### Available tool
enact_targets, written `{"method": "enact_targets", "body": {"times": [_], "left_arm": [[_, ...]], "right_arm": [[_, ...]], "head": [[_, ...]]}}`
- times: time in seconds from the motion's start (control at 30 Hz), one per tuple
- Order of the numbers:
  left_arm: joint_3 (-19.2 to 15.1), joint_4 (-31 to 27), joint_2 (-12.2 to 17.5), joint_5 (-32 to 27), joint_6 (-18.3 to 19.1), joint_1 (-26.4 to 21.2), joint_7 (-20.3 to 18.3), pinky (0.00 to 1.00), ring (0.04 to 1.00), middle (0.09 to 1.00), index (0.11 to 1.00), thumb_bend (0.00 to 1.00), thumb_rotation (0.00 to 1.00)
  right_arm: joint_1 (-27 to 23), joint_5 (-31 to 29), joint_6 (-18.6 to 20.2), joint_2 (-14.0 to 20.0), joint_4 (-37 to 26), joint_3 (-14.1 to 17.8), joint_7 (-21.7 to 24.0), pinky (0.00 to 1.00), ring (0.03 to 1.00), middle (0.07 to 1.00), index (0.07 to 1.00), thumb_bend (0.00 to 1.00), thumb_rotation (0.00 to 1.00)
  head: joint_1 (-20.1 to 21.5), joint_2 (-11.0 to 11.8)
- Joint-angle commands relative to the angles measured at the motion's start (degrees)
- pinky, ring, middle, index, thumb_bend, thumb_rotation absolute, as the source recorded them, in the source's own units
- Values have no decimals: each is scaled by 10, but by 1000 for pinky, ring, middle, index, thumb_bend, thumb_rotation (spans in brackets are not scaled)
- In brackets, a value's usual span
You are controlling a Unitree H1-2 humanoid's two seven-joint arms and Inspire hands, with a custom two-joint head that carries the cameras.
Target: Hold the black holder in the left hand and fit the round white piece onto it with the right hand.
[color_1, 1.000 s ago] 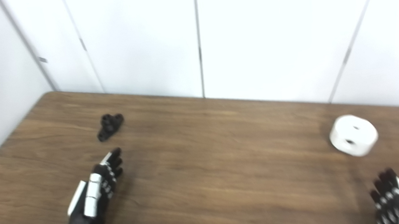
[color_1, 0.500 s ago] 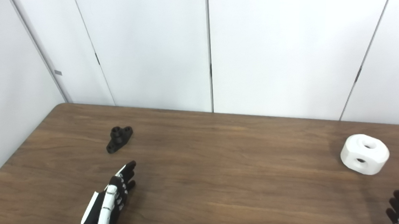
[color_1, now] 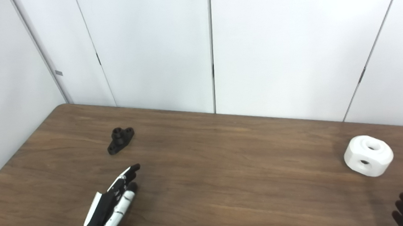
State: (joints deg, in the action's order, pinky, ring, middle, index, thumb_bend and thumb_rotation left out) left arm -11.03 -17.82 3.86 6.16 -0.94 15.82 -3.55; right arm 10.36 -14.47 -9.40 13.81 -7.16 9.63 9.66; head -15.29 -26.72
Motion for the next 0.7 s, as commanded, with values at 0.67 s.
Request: {"method": "enact_targets", "body": {"times": [0.67], "left_arm": [[-66, -85, 52, 245, 120, -36, 59, 841, 923, 937, 855, 728, 340]], "right_arm": [[28, -14, -10, 4, 43, 0, 33, 1000, 1000, 1000, 1000, 717, 1000]], "head": [[-2, -3]]}}
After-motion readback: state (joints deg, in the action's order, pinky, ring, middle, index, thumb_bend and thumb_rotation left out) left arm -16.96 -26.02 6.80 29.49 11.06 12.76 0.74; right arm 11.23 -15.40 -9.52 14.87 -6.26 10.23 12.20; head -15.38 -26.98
